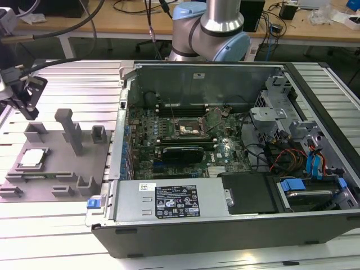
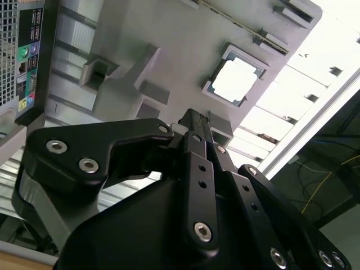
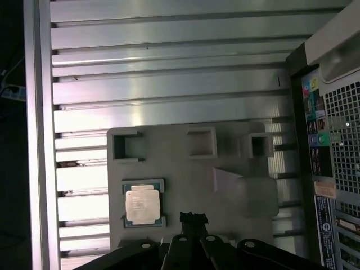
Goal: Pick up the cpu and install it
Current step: 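Reach for the cpu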
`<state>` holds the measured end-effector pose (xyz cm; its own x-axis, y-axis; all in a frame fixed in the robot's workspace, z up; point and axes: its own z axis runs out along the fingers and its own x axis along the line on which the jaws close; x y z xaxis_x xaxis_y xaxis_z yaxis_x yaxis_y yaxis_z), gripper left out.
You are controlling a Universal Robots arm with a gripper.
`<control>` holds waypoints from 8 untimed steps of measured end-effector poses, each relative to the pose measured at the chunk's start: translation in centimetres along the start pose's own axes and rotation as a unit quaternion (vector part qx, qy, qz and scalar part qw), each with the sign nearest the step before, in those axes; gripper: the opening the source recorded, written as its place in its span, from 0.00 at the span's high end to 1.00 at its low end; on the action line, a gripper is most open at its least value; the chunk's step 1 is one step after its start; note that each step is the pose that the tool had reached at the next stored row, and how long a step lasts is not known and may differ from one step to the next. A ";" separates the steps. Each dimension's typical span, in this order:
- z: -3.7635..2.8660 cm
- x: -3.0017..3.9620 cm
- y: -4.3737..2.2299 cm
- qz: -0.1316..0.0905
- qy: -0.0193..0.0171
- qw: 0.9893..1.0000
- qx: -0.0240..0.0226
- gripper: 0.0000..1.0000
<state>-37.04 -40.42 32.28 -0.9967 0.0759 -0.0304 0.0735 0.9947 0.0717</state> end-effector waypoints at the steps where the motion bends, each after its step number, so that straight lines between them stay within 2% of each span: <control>1: 0.08 0.08 -0.05 0.000 0.000 1.000 0.000 0.89; 4: 0.46 0.51 -0.18 0.000 0.000 1.000 0.000 0.89; 8: 0.51 0.58 -0.19 0.000 0.000 1.000 0.000 0.89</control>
<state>-37.61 -40.53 31.74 -0.9966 0.0760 -0.0303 0.0737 0.9947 0.0717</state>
